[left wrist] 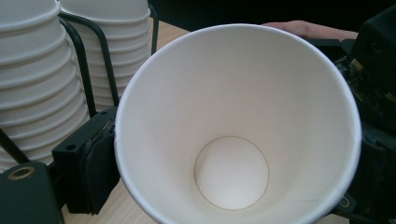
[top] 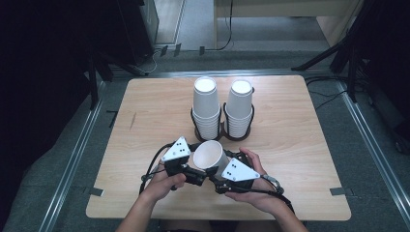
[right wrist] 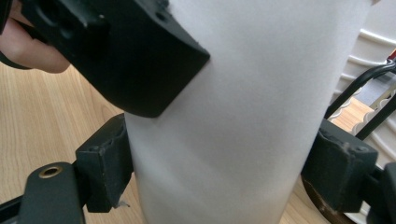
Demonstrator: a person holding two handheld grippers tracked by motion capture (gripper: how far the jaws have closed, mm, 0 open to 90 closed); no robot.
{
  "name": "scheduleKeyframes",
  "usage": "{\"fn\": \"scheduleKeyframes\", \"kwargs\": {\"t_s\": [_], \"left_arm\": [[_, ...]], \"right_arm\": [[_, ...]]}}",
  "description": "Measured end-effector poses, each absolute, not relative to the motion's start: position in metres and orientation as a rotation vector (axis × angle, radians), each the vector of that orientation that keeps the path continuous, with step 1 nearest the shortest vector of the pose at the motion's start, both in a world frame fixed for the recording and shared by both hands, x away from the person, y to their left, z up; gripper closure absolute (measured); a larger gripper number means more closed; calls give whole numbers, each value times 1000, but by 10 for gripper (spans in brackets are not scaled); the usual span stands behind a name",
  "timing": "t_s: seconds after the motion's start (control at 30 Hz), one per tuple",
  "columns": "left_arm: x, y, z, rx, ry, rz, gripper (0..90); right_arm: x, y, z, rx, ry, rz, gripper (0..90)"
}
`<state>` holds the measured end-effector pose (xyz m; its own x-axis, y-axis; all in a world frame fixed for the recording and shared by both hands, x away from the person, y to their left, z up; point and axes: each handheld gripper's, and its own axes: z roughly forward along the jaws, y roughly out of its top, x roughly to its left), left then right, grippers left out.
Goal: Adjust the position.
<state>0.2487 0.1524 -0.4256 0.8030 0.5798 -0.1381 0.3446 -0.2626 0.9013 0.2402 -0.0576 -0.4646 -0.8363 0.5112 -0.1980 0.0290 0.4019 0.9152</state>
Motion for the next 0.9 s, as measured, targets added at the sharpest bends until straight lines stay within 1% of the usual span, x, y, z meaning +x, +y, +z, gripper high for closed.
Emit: {"fn": "scheduleKeyframes", "kwargs": {"t_s": [0.1, 0.17, 0.43, 0.6, 0.9], "left_arm": [[249, 154, -426, 1858, 697, 255, 39], [249, 156, -425, 1835, 694, 220, 12], [251, 171, -420, 1743, 707, 193, 0], [251, 179, -419, 1719, 719, 221, 0], [249, 197, -425, 1670, 802, 286, 0]], "right_arm": [[240, -57, -465, 465, 2207, 1447, 197], [241, -58, -465, 471, 2207, 1452, 199], [249, -74, -466, 548, 2173, 1525, 202], [255, -87, -465, 602, 2125, 1539, 202], [272, -121, -469, 774, 2060, 1572, 204]]}}
